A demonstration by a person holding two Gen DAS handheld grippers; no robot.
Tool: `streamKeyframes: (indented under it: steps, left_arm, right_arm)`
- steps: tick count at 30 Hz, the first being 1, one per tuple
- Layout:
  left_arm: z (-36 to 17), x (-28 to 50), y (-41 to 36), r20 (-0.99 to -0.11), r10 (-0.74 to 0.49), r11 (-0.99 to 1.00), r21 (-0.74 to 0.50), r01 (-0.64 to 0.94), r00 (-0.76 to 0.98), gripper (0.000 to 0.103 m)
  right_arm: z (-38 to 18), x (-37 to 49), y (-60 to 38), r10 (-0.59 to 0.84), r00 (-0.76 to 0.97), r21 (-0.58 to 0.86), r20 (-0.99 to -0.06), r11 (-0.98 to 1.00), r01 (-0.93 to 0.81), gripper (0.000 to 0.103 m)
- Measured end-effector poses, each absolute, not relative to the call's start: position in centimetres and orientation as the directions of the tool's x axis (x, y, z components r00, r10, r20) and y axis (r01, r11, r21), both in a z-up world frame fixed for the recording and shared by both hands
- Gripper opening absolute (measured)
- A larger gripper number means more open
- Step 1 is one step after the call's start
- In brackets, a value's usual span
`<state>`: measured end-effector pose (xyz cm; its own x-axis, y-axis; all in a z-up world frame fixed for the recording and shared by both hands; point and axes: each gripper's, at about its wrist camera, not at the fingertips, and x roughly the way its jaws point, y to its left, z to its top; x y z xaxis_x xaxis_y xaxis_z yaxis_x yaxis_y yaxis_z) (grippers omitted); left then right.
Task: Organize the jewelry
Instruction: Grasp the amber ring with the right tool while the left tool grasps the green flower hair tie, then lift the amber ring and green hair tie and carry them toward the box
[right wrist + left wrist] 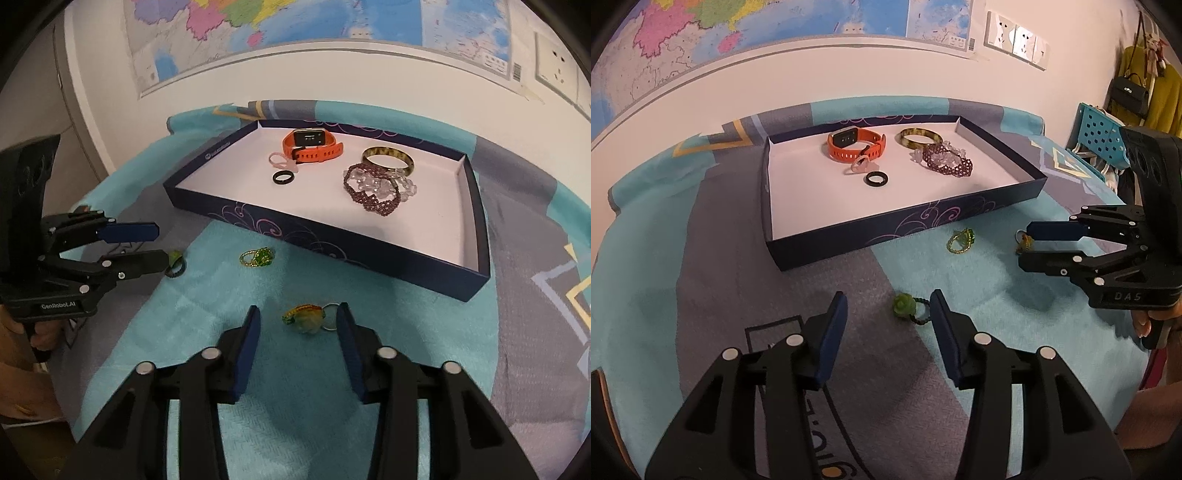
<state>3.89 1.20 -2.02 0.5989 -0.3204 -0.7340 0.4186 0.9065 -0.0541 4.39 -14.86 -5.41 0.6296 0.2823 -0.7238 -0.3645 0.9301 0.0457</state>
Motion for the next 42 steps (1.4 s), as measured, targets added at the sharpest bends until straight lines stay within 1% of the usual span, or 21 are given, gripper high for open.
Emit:
streamKeyframes:
  steps: [1, 3, 8, 12, 21, 23, 26, 28, 33, 42]
  left_arm:
    - [-2.1, 3.9, 1.2, -0.735, -0.321, 0.907, -0.056, 0.418, 0.597, 0.046]
    - [-2.1, 3.9, 1.2, -0.736, -0.323, 0.906, -0.059, 0.42, 0.594, 0.046]
    - [-2.3, 4.0, 1.1, -0.739, -0.33, 0.904, -0.068, 0.423, 0.587, 0.046]
    - [-2.3, 4.1, 0.9, -0.739, -0.334, 0.9, -0.065, 0.432, 0.585, 0.046]
    - [-2.4, 3.7, 0.0, -0.744, -0.348, 0.885, -0.059, 0.462, 0.57, 0.044]
    - [-2.6, 3.9, 0.0, -0.754, -0.349, 0.883, -0.066, 0.464, 0.557, 0.039]
    - [-2.8, 4.1, -0.1, -0.759, -0.35, 0.884, -0.074, 0.462, 0.548, 0.034]
    - [-2.8, 4.1, -0.1, -0.761, -0.354, 0.882, -0.079, 0.464, 0.544, 0.027]
    - [-2.8, 4.0, -0.4, -0.76, -0.343, 0.887, -0.069, 0.456, 0.552, 0.026]
    - [-1.6, 3.3, -0.2, -0.733, -0.367, 0.885, -0.086, 0.457, 0.573, 0.026]
  right_arm:
    - [-5.5, 4.4, -14.7, 0.278, 0.625, 0.039, -0.729, 0.929, -0.368, 0.022]
    - [-5.6, 4.2, -14.8, 0.269, 0.629, 0.028, -0.73, 0.93, -0.366, 0.016]
    - [-5.6, 3.2, -15.2, 0.268, 0.634, 0.023, -0.726, 0.93, -0.368, 0.016]
    - [-5.1, 2.3, -15.0, 0.316, 0.627, 0.055, -0.712, 0.916, -0.398, 0.016]
    - [-5.3, 2.6, -14.4, 0.336, 0.621, 0.082, -0.708, 0.913, -0.4, 0.016]
    - [-5.4, 2.7, -14.4, 0.343, 0.616, 0.095, -0.709, 0.912, -0.399, 0.016]
    - [-5.5, 2.8, -14.5, 0.349, 0.617, 0.107, -0.705, 0.913, -0.395, 0.016]
    - [-5.5, 2.8, -14.6, 0.351, 0.619, 0.11, -0.703, 0.913, -0.392, 0.016]
    - [-5.4, 2.7, -14.7, 0.363, 0.62, 0.124, -0.695, 0.911, -0.394, 0.016]
    - [-5.0, 2.8, -15.2, 0.389, 0.629, 0.165, -0.673, 0.908, -0.385, 0.016]
